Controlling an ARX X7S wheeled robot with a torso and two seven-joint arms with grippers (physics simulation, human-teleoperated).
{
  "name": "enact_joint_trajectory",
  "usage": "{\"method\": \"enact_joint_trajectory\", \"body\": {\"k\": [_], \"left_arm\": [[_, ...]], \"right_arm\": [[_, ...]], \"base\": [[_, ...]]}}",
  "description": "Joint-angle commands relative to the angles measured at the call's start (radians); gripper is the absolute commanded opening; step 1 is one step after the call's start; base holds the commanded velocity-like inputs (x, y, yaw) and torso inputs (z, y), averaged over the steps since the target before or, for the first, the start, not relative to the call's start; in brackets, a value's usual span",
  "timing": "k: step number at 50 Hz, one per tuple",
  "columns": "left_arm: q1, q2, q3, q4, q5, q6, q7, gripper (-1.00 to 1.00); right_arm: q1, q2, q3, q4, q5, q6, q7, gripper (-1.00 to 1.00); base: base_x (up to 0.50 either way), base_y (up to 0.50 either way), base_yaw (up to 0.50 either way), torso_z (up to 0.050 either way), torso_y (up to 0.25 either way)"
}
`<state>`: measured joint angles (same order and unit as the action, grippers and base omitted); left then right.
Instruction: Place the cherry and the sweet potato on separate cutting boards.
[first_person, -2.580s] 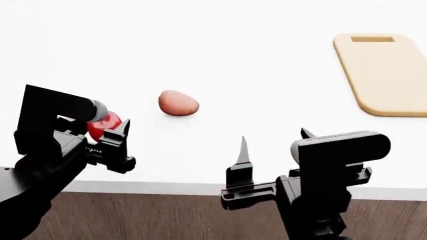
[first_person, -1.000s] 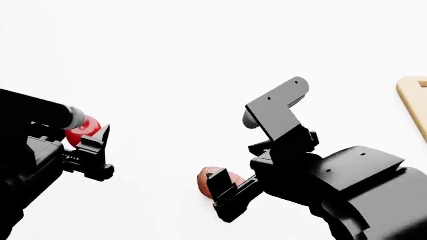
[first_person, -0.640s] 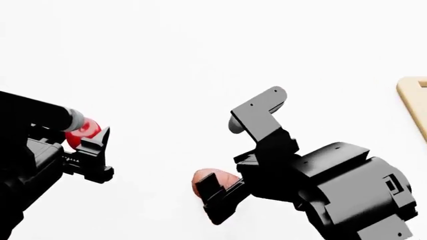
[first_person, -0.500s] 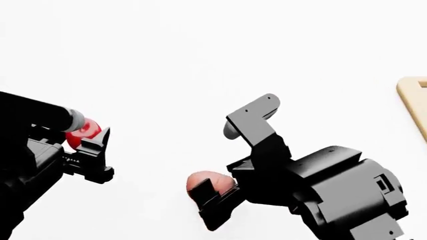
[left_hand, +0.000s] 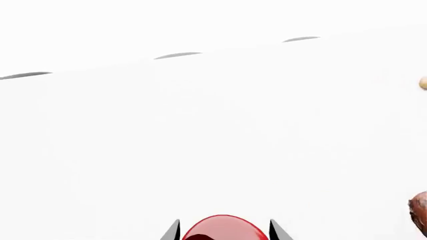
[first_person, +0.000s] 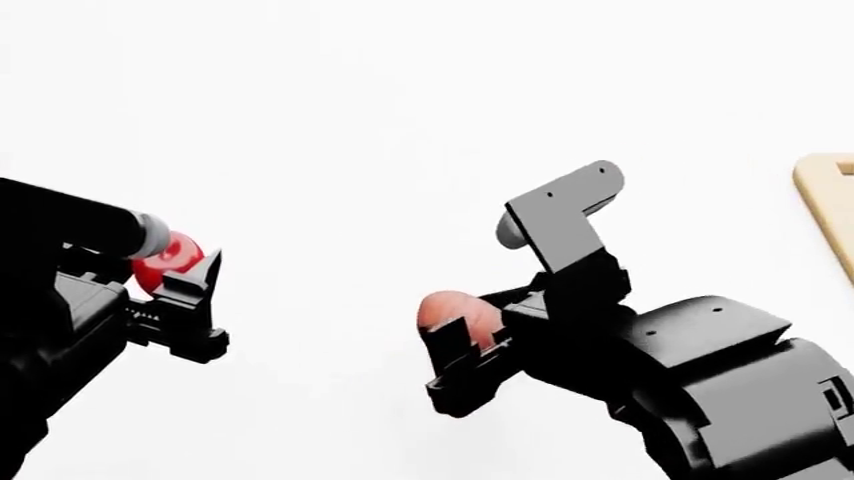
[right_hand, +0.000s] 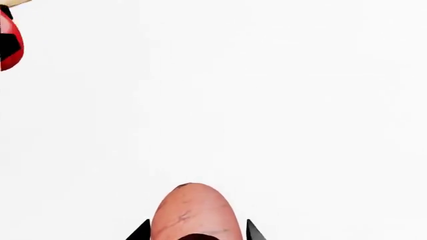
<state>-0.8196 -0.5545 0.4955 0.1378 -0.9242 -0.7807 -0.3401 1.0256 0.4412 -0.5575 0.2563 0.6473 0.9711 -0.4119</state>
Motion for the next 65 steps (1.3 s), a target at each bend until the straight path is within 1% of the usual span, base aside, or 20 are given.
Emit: {"method": "enact_joint_trajectory", "body": {"k": [1,7,15,18,25,44,47,50,51,53,65], "left_arm": [[-0.016,0.007,-0.001,-0.003,-0.016,-0.001,-0.006,-1.0],[-0.014,0.002,-0.003,-0.013,-0.012,0.007,-0.001,-1.0],[-0.009,-0.007,-0.014,-0.008,-0.018,0.013,-0.003,-1.0],[0.001,-0.003,-0.011,-0.012,-0.013,0.023,-0.001,-1.0],[-0.009,-0.003,-0.011,-0.016,-0.014,0.018,-0.001,-1.0],[0.006,-0.011,-0.014,-0.01,-0.017,0.025,-0.004,-1.0],[0.01,-0.015,-0.017,-0.005,-0.021,0.026,-0.006,-1.0],[0.012,-0.018,-0.019,-0.001,-0.024,0.025,-0.008,-1.0],[0.012,-0.018,-0.019,-0.001,-0.024,0.025,-0.008,-1.0],[0.014,-0.021,-0.021,0.001,-0.027,0.025,-0.007,-1.0],[0.018,-0.019,-0.019,-0.002,-0.024,0.031,-0.007,-1.0]], "right_arm": [[-0.103,0.062,0.162,-0.122,0.019,-0.044,0.16,-1.0],[-0.147,0.079,0.224,-0.137,0.003,-0.088,0.24,-1.0],[-0.192,0.091,0.245,-0.184,-0.01,-0.133,0.274,-1.0],[-0.222,0.097,0.251,-0.205,-0.02,-0.15,0.296,-1.0],[-0.237,0.102,0.259,-0.202,-0.027,-0.16,0.311,-1.0],[-0.221,0.089,0.26,-0.174,-0.04,-0.173,0.331,-1.0],[-0.212,0.068,0.288,-0.145,-0.049,-0.193,0.372,-1.0],[-0.194,0.051,0.289,-0.098,-0.114,-0.233,0.45,-1.0],[-0.194,0.05,0.29,-0.092,-0.116,-0.238,0.45,-1.0],[-0.189,0.041,0.299,-0.071,-0.135,-0.235,0.497,-1.0],[-0.197,0.045,0.338,-0.017,-0.195,-0.261,0.623,-1.0]], "base": [[0.0,0.0,0.0,0.0,0.0],[0.0,0.0,0.0,0.0,0.0],[0.0,-0.02,0.0,0.0,0.0],[0.0,-0.5,0.0,0.0,0.0],[0.0,-0.5,0.0,0.0,0.0],[0.02,-0.48,0.0,0.0,0.0],[0.0,-0.01,0.0,0.0,0.0],[0.0,0.0,0.0,0.0,0.0],[0.0,0.0,0.0,0.0,0.0],[0.0,0.0,0.0,0.0,0.0],[0.0,0.0,0.0,0.0,0.0]]}}
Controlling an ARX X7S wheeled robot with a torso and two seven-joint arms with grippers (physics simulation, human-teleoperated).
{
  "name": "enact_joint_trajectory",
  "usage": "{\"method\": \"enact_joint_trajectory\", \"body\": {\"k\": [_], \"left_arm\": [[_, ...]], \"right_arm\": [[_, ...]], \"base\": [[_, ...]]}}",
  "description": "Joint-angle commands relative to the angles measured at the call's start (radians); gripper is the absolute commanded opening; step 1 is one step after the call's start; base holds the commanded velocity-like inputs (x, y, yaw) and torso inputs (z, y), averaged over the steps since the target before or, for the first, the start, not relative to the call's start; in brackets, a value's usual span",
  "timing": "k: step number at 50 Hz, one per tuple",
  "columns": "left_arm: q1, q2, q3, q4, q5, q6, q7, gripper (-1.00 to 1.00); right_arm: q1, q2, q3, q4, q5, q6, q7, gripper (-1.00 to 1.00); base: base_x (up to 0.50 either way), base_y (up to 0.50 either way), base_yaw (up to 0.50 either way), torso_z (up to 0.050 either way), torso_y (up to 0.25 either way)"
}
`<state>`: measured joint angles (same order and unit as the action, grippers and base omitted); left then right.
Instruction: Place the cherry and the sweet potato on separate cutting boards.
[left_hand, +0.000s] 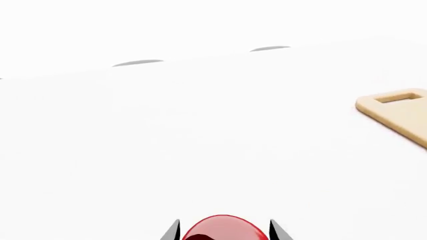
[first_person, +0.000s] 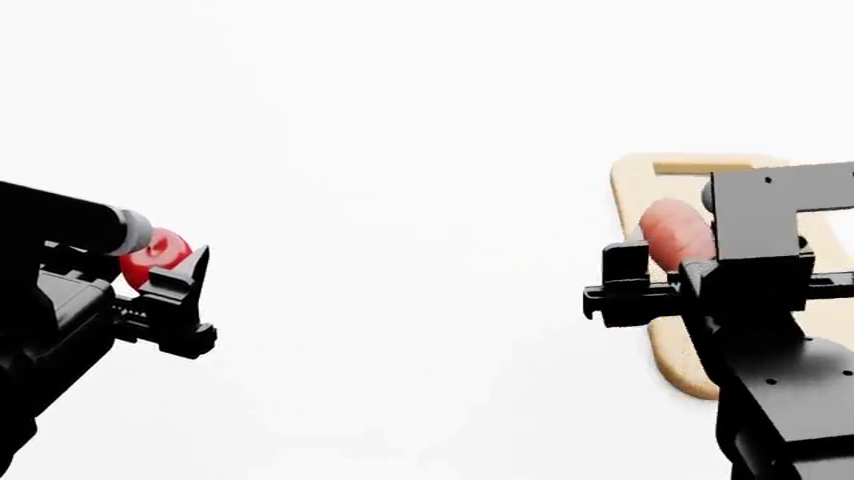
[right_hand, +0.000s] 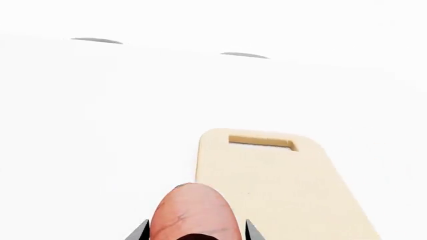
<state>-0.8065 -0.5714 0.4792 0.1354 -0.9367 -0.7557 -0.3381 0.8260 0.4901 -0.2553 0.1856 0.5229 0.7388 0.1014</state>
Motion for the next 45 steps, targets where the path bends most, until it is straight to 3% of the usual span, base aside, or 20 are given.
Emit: {"method": "enact_joint_trajectory", "body": {"k": [1,20,38,39,45], "left_arm": [[0.007,-0.002,-0.003,0.0,-0.012,0.008,-0.009,-1.0],[0.013,-0.002,0.003,-0.005,-0.011,0.011,-0.008,-1.0],[0.017,-0.001,0.006,-0.007,-0.012,0.015,-0.008,-1.0],[0.016,0.0,0.008,-0.009,-0.01,0.015,-0.008,-1.0],[0.014,0.0,0.01,-0.009,-0.011,0.014,-0.006,-1.0]], "right_arm": [[0.001,-0.002,0.03,0.071,-0.087,-0.03,0.123,-1.0],[-0.023,-0.015,0.066,0.279,-0.125,-0.168,0.139,-1.0],[-0.012,-0.015,0.04,0.28,-0.114,-0.136,0.099,-1.0],[-0.013,-0.014,0.039,0.277,-0.113,-0.133,0.097,1.0],[-0.013,-0.012,0.038,0.26,-0.114,-0.131,0.101,1.0]], "base": [[0.0,0.0,0.0,0.0,0.0],[0.0,0.0,0.0,0.0,0.0],[0.0,0.0,0.0,0.0,0.0],[0.0,0.0,0.0,0.0,0.0],[0.0,0.0,0.0,0.0,0.0]]}}
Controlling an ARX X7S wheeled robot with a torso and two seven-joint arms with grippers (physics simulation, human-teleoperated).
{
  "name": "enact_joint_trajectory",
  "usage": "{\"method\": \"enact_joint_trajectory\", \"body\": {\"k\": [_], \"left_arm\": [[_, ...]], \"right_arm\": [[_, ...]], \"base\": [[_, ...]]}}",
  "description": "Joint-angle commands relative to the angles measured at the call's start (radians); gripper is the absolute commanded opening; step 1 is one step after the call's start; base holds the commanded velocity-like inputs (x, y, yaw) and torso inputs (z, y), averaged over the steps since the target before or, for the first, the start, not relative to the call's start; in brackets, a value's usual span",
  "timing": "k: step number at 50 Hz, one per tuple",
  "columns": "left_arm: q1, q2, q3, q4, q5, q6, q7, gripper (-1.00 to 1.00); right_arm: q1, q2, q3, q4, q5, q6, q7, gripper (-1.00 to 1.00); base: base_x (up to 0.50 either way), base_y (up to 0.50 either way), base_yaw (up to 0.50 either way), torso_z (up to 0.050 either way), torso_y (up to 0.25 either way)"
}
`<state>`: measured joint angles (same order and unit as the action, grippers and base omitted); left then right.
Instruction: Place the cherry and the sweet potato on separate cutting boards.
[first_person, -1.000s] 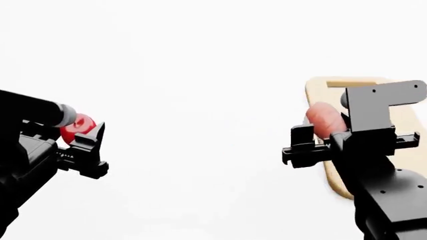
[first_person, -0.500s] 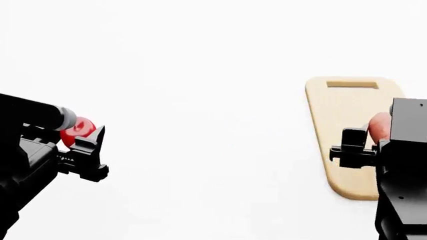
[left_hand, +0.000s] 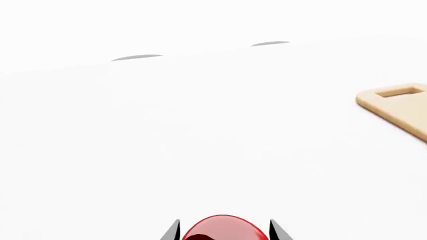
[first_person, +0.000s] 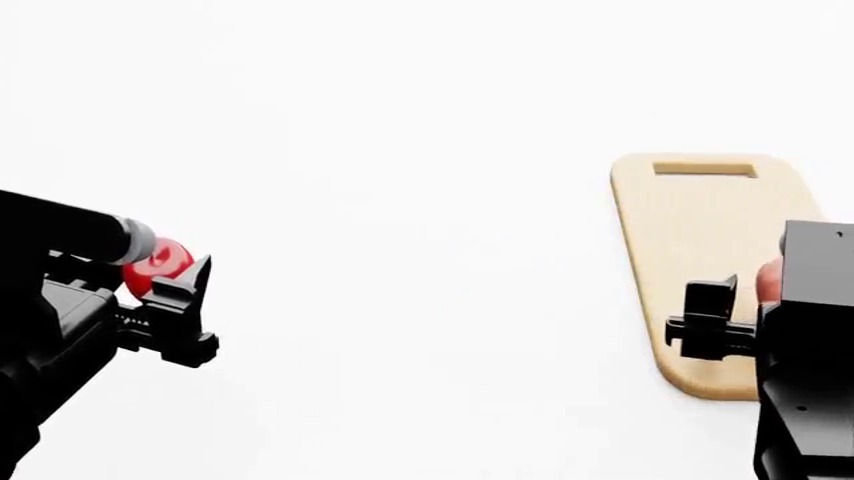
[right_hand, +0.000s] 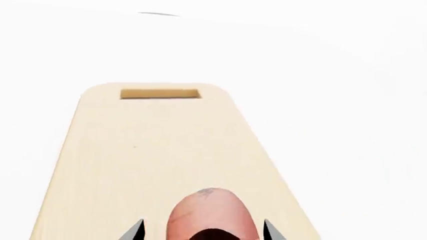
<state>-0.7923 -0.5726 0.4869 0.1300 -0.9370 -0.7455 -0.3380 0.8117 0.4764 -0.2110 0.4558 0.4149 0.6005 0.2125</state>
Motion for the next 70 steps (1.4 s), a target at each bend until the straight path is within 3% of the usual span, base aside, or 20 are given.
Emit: {"method": "enact_joint_trajectory", "body": {"k": [1,22,37,47,59,70], "left_arm": [[-0.001,0.002,0.002,-0.004,-0.01,0.004,-0.007,-1.0],[-0.008,0.001,0.003,0.005,-0.017,0.001,-0.011,-1.0],[-0.008,0.004,-0.002,-0.003,-0.02,0.013,-0.003,-1.0],[-0.023,0.0,-0.011,0.009,-0.025,0.022,0.006,-1.0],[-0.02,0.0,-0.016,0.008,-0.011,0.043,-0.002,-1.0],[-0.012,-0.01,-0.026,0.016,-0.015,0.048,-0.011,-1.0]], "right_arm": [[0.003,0.002,-0.008,-0.013,-0.006,0.009,-0.011,1.0],[0.089,0.038,-0.051,-0.174,-0.043,0.083,0.025,1.0],[0.052,0.037,-0.047,-0.395,0.084,0.197,-0.047,1.0],[-0.016,0.049,-0.038,-0.491,0.149,0.116,-0.161,1.0],[-0.046,0.055,-0.053,-0.499,0.151,0.093,-0.189,1.0],[-0.051,0.049,-0.05,-0.506,0.154,0.081,-0.187,1.0]], "base": [[0.0,0.0,0.0,0.0,0.0],[0.0,0.0,0.0,0.0,0.0],[0.0,0.0,0.0,0.0,0.0],[0.0,0.0,0.0,0.0,0.0],[0.0,0.06,0.0,0.0,0.0],[0.0,0.48,0.0,0.0,0.0]]}}
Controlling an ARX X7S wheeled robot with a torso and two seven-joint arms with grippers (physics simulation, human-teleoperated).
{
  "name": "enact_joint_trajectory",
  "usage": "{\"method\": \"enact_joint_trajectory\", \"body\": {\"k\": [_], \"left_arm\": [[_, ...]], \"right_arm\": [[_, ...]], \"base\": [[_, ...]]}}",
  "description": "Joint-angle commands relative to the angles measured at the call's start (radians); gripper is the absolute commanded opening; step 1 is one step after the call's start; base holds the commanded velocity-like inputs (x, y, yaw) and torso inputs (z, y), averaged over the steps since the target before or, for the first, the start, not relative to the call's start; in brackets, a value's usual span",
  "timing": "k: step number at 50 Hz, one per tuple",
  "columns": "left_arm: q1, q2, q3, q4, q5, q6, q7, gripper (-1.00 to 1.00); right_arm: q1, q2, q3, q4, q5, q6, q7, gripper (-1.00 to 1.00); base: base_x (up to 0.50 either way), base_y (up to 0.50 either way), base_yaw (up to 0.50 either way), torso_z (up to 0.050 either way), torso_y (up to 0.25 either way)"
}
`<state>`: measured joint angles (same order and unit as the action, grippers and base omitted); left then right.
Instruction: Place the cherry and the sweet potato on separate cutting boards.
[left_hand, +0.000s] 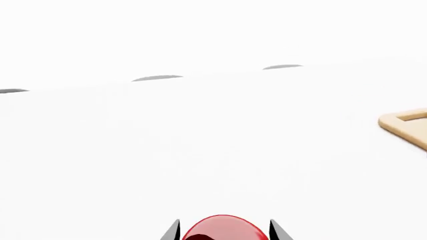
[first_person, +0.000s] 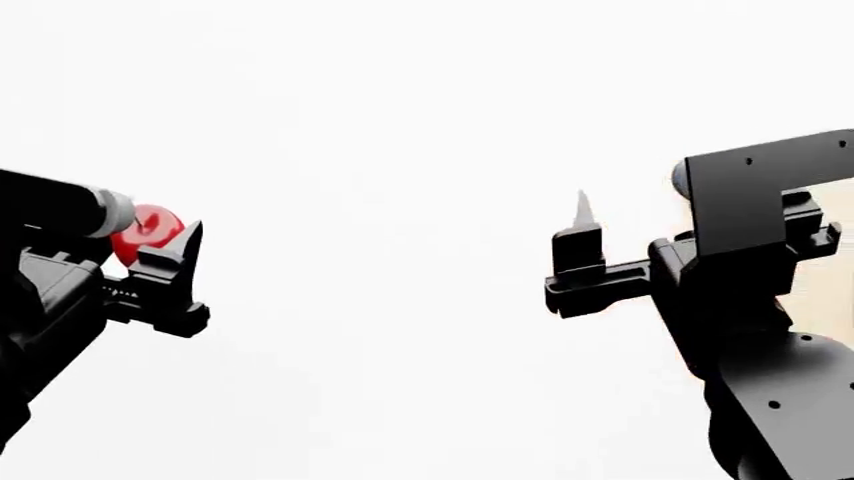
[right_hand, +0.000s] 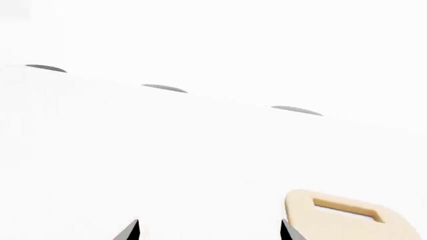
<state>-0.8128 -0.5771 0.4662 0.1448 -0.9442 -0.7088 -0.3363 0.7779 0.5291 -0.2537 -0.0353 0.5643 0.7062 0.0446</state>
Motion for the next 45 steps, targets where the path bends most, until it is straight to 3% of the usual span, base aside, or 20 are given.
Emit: {"method": "enact_joint_trajectory", "body": {"k": [1,27,39,45], "left_arm": [[0.007,-0.004,-0.005,-0.001,-0.008,0.011,-0.013,-1.0],[-0.033,-0.011,-0.006,0.001,-0.03,-0.031,-0.03,-1.0],[-0.226,-0.041,-0.02,-0.027,-0.078,-0.165,-0.043,-1.0],[-0.252,-0.05,-0.019,-0.042,-0.076,-0.179,-0.042,-1.0]], "right_arm": [[-0.018,-0.004,-0.008,-0.015,0.003,-0.028,-0.019,1.0],[-0.018,-0.006,-0.006,-0.017,0.017,-0.021,-0.017,1.0],[-0.009,-0.005,-0.023,-0.013,0.012,-0.02,-0.027,1.0],[-0.003,-0.009,-0.03,0.0,0.008,-0.025,-0.032,1.0]], "base": [[0.0,0.5,0.0,0.0,0.0],[0.0,0.5,0.0,0.0,0.0],[0.04,0.46,0.0,0.0,0.0],[0.09,0.45,0.0,0.0,0.0]]}}
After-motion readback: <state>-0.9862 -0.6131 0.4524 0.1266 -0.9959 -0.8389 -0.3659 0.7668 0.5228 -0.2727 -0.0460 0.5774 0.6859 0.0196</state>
